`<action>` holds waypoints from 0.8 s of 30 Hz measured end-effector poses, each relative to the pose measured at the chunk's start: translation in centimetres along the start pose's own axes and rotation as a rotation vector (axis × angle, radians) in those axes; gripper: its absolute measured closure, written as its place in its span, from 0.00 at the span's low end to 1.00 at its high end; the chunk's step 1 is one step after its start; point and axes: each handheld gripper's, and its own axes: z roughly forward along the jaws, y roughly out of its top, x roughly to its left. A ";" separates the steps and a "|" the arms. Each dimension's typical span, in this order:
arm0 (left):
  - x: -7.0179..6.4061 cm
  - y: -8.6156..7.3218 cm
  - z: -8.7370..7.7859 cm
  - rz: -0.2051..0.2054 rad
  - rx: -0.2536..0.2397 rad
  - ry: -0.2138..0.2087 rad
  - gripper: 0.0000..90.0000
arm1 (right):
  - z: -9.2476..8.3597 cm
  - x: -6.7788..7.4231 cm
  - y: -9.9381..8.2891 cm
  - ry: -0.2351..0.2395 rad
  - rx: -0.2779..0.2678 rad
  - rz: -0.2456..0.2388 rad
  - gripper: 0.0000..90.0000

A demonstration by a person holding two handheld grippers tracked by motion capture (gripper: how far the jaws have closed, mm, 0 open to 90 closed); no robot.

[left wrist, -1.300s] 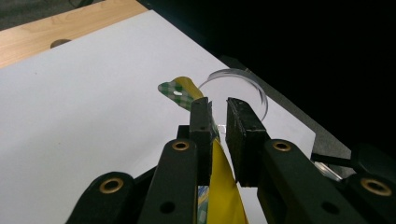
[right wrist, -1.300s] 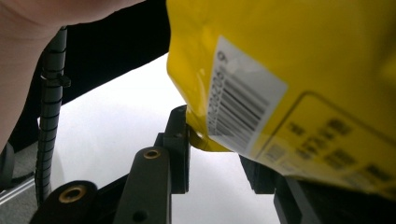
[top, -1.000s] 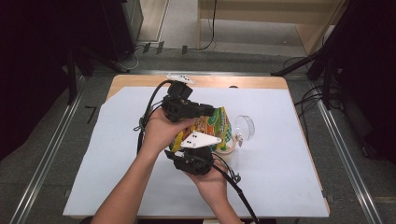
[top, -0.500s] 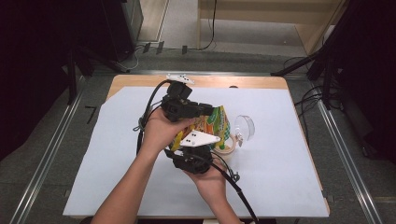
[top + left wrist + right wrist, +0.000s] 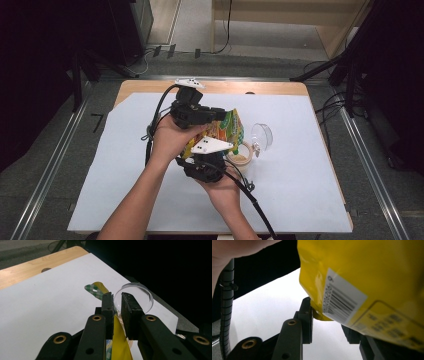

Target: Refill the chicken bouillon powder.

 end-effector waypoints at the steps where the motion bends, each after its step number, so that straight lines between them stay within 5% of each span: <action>1: 0.0 0.0 0.0 -0.002 -0.005 -0.001 0.90 | 0.0 0.0 0.0 0.002 0.001 0.002 0.74; 24: 0.5 -0.1 0.3 -0.041 0.016 -0.031 0.90 | -0.3 0.3 -0.1 -0.001 0.008 0.001 0.73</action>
